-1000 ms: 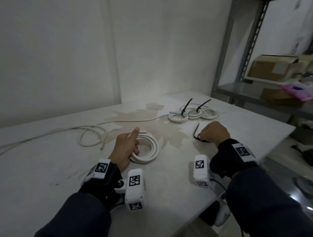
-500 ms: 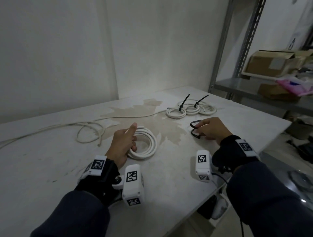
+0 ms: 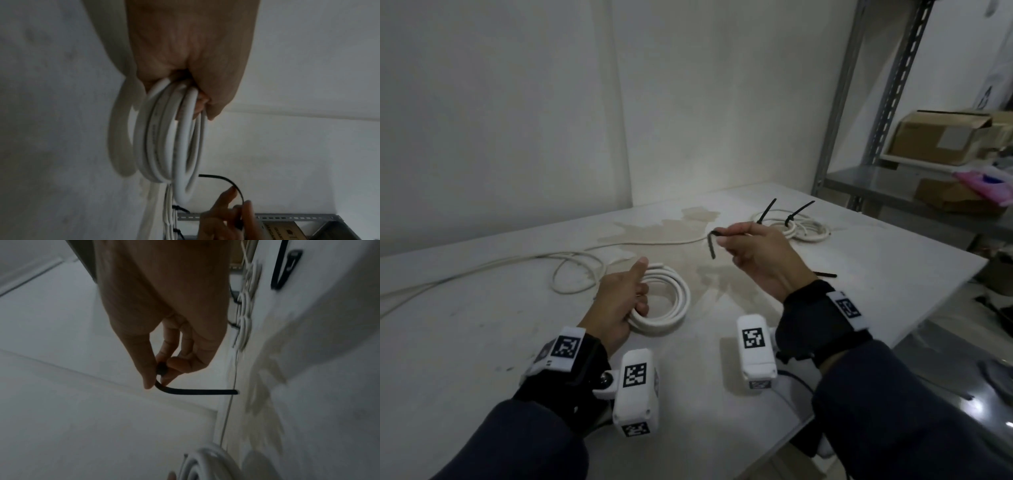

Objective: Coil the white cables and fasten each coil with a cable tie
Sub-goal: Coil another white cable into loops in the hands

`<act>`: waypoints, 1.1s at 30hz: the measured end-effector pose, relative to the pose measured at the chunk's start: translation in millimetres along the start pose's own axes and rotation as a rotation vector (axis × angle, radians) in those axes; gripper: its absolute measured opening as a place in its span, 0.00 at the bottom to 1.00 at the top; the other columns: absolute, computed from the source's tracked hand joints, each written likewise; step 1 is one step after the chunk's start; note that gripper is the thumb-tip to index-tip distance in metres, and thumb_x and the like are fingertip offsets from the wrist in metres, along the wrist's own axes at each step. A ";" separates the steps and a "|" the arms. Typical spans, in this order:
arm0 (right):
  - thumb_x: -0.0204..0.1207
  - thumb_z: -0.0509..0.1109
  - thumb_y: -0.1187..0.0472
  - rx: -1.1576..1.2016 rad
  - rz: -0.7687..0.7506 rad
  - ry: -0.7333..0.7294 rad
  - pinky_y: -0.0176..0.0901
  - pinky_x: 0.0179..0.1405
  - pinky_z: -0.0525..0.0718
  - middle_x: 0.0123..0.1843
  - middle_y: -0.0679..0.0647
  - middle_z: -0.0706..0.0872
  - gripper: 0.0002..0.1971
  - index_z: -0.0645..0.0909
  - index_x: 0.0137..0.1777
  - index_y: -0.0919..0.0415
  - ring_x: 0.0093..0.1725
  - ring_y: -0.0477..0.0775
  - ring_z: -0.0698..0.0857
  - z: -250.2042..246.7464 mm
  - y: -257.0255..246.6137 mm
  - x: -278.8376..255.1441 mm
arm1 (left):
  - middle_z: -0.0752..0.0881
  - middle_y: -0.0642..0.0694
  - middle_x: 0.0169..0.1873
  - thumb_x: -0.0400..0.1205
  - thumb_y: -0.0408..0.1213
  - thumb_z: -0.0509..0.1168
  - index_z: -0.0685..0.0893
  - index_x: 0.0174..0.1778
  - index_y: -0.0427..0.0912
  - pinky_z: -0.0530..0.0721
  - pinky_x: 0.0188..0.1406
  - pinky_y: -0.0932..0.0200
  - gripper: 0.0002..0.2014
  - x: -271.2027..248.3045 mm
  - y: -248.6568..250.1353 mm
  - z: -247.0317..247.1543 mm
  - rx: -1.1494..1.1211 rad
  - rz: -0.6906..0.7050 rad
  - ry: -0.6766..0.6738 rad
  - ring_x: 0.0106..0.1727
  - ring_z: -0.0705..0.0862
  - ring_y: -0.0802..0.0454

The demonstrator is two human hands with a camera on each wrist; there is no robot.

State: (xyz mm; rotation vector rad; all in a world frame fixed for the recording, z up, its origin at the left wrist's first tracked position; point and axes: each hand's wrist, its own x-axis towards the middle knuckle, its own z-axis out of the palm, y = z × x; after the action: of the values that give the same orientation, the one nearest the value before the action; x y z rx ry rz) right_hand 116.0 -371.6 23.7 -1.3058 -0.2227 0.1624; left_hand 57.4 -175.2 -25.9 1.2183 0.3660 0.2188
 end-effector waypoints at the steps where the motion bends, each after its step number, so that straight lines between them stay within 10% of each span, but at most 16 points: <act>1: 0.70 0.73 0.79 0.025 0.023 -0.038 0.31 0.27 0.75 0.36 0.53 0.90 0.12 0.81 0.37 0.61 0.29 0.42 0.83 13.7 2.9 -1.0 | 0.67 0.54 0.14 0.85 0.42 0.64 0.76 0.37 0.41 0.61 0.11 0.71 0.12 -1.8 4.5 -7.6 -0.007 0.003 0.014 0.13 0.61 0.59; 17: 0.79 0.64 0.73 0.439 0.396 -0.300 0.32 0.32 0.77 0.32 0.49 0.84 0.11 0.84 0.52 0.60 0.33 0.41 0.83 202.2 76.4 -3.3 | 0.63 0.54 0.15 0.84 0.39 0.64 0.70 0.32 0.44 0.60 0.12 0.71 0.16 -41.2 45.8 -155.8 0.025 0.124 0.335 0.14 0.59 0.59; 33: 0.77 0.65 0.69 0.332 0.319 -0.347 0.32 0.29 0.75 0.42 0.50 0.91 0.07 0.79 0.41 0.58 0.31 0.44 0.81 208.7 89.0 -14.3 | 0.68 0.56 0.14 0.84 0.43 0.65 0.75 0.33 0.44 0.64 0.14 0.68 0.14 -36.3 43.5 -159.3 0.124 0.181 0.307 0.16 0.62 0.58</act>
State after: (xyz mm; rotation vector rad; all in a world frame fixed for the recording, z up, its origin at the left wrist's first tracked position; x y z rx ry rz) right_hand 49.8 -157.1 -12.1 -0.9689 -0.2674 0.6729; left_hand -36.6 -34.6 -26.7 1.3438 0.5425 0.5496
